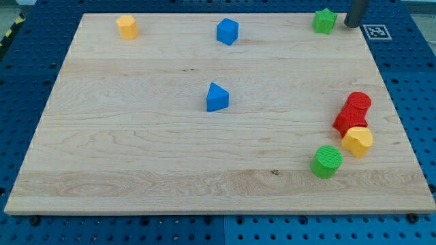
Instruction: Slightly push the green star towards left
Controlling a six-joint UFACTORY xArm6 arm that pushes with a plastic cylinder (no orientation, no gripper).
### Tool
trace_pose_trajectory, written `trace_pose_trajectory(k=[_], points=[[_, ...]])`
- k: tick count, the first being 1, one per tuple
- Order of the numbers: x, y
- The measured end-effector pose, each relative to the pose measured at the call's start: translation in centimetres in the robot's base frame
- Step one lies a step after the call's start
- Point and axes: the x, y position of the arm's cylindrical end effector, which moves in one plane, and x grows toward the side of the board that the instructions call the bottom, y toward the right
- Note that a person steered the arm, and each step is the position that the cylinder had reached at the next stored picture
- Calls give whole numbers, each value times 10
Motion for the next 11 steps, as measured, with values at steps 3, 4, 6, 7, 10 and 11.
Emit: trace_pose_trajectory(k=[3, 4, 6, 7, 10, 11], points=[[1, 0], [3, 2], [4, 3], [4, 3], [3, 32], [3, 32]])
